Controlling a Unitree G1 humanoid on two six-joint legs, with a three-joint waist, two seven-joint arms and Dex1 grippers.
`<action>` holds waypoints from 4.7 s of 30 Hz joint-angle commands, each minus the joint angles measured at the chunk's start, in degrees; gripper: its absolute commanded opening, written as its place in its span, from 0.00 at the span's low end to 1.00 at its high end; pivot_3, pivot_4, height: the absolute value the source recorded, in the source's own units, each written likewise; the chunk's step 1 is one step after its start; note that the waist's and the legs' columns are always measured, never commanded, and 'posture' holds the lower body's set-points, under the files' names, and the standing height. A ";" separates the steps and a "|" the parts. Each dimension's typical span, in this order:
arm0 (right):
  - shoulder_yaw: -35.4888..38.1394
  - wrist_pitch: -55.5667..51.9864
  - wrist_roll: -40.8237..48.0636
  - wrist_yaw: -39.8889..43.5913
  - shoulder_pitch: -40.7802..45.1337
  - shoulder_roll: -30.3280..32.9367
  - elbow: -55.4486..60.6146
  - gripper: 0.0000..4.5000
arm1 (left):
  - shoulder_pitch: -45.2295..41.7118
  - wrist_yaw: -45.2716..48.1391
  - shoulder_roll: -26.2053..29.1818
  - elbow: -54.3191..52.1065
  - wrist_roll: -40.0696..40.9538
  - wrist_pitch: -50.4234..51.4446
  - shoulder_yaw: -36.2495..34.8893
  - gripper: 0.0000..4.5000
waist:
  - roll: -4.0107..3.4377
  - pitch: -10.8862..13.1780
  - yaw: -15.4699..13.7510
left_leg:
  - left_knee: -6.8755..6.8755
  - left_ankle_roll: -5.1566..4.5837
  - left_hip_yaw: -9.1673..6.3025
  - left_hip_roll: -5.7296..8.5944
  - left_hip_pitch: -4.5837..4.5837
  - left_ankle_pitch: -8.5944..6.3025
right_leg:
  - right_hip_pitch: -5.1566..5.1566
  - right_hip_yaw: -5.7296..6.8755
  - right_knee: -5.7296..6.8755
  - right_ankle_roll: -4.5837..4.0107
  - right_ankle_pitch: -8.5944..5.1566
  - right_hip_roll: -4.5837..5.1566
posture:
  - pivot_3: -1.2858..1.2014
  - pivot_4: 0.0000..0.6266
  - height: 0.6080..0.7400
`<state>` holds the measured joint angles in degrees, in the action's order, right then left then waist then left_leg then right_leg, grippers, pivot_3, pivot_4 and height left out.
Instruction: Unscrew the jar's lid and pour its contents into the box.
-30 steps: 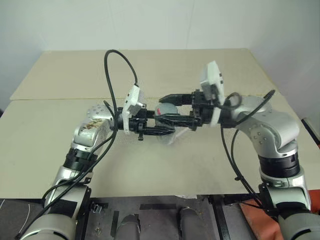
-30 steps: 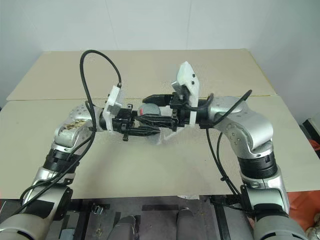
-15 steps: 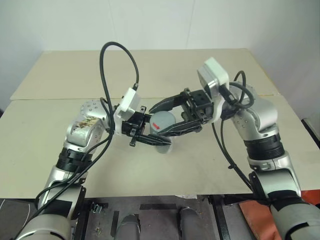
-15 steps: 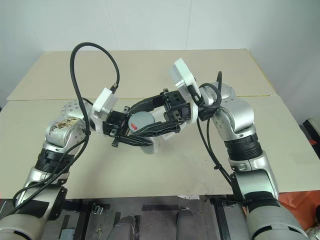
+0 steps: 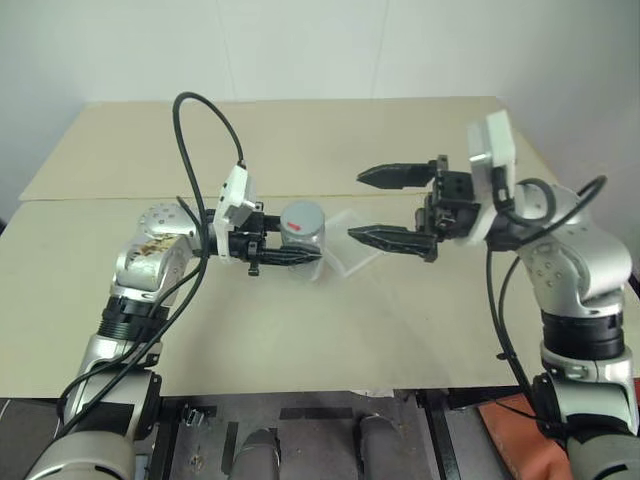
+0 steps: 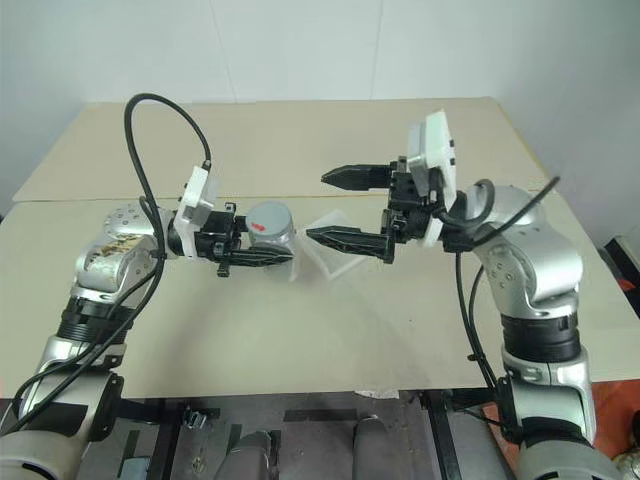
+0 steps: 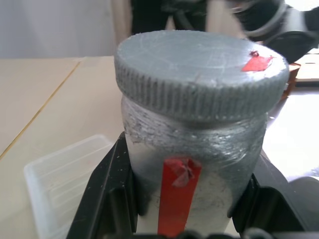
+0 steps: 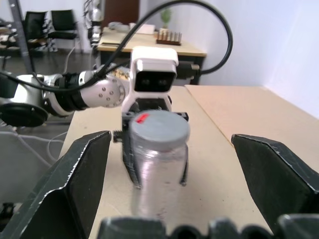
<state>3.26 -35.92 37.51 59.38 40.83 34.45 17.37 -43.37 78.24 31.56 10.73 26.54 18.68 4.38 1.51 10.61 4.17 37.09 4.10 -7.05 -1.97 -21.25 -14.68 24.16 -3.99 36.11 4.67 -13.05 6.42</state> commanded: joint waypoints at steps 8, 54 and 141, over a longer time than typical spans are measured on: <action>-9.63 -8.20 -5.81 -16.93 4.64 -5.45 6.85 1.00 | -0.45 -5.70 -4.28 -2.33 -0.07 -0.27 -1.22 0.43 | 0.00 0.00 -0.08 | 0.00 0.00 -0.01 0.00 -0.04 0.00 | 0.02 0.00 0.01 -0.01 0.00 0.00 | 0.52 0.24 1.00; -5.37 -7.16 -2.05 -15.09 9.28 -7.24 0.70 1.00 | -1.17 -2.08 -1.83 -2.13 2.08 0.93 -1.38 0.43 | -0.04 0.02 -0.07 | -0.02 0.00 -0.02 0.00 -0.03 0.00 | 0.00 0.02 0.00 -0.01 0.00 0.00 | 0.52 0.24 1.00; -9.17 -8.19 -9.15 -18.95 9.11 -7.25 0.37 1.00 | -1.15 -2.18 -2.49 -1.35 0.70 -0.93 -1.84 0.43 | -0.06 0.04 -0.08 | -0.04 0.00 -0.04 0.00 -0.05 0.00 | 0.04 0.03 0.00 -0.01 0.00 0.00 | 0.52 0.24 1.00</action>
<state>-9.43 -44.95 28.41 41.03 50.18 26.01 16.58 -44.40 75.49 28.30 11.96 26.75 18.67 3.58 1.45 10.65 4.09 37.05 4.10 -7.09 -1.97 -21.29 -14.68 24.20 -3.96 36.11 4.66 -13.05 6.42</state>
